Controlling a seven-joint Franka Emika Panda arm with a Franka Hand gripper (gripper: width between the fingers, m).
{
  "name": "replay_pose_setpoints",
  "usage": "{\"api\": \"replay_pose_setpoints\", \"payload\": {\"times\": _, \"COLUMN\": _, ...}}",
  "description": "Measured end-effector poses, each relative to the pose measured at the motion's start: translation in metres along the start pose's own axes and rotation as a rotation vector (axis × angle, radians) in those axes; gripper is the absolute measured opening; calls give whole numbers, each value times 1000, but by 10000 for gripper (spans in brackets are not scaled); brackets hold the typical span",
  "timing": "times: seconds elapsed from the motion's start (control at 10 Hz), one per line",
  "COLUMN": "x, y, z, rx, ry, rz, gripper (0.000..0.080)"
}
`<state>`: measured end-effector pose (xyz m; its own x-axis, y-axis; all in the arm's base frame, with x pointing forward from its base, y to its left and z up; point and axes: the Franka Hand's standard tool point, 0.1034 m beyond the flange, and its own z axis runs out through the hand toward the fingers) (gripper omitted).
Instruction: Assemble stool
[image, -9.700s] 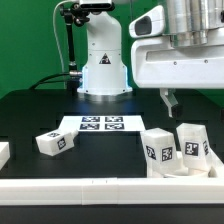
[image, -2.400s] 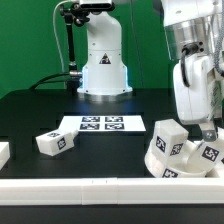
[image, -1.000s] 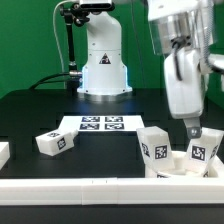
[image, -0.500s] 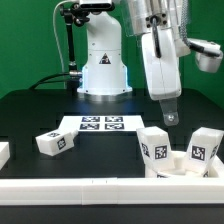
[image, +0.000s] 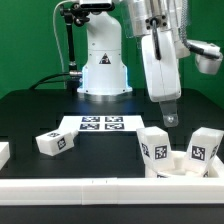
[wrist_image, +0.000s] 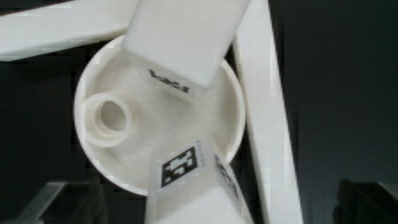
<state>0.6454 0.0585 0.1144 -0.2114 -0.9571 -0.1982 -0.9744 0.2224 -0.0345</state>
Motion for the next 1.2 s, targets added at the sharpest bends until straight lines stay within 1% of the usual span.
{"api": "replay_pose_setpoints", "payload": {"times": 0.1, "x": 11, "y": -1, "z": -3, "rx": -10, "ry": 4, "rz": -166, "gripper": 649}}
{"api": "replay_pose_setpoints", "payload": {"times": 0.2, "x": 30, "y": -3, "z": -10, "rx": -29, "ry": 5, "rz": -227, "gripper": 649}}
{"api": "replay_pose_setpoints", "payload": {"times": 0.3, "x": 44, "y": -8, "z": -14, "rx": -22, "ry": 11, "rz": -278, "gripper": 649}}
{"api": "replay_pose_setpoints", "payload": {"times": 0.4, "x": 48, "y": -10, "z": -14, "rx": -3, "ry": 16, "rz": -243, "gripper": 649}}
{"api": "replay_pose_setpoints", "payload": {"times": 0.7, "x": 48, "y": -9, "z": -13, "rx": -6, "ry": 19, "rz": -316, "gripper": 649}}
{"api": "replay_pose_setpoints", "payload": {"times": 0.8, "x": 52, "y": -9, "z": -13, "rx": -15, "ry": 27, "rz": -446, "gripper": 649}}
{"api": "replay_pose_setpoints", "payload": {"times": 0.9, "x": 67, "y": -10, "z": -14, "rx": -53, "ry": 61, "rz": -712, "gripper": 649}}
{"api": "replay_pose_setpoints", "payload": {"times": 1.0, "x": 76, "y": -10, "z": -14, "rx": -84, "ry": 76, "rz": -870, "gripper": 649}}
{"api": "replay_pose_setpoints", "payload": {"times": 1.1, "x": 77, "y": -10, "z": -14, "rx": -92, "ry": 82, "rz": -954, "gripper": 649}}
{"api": "replay_pose_setpoints", "payload": {"times": 1.2, "x": 77, "y": -11, "z": -14, "rx": -93, "ry": 81, "rz": -1001, "gripper": 649}}
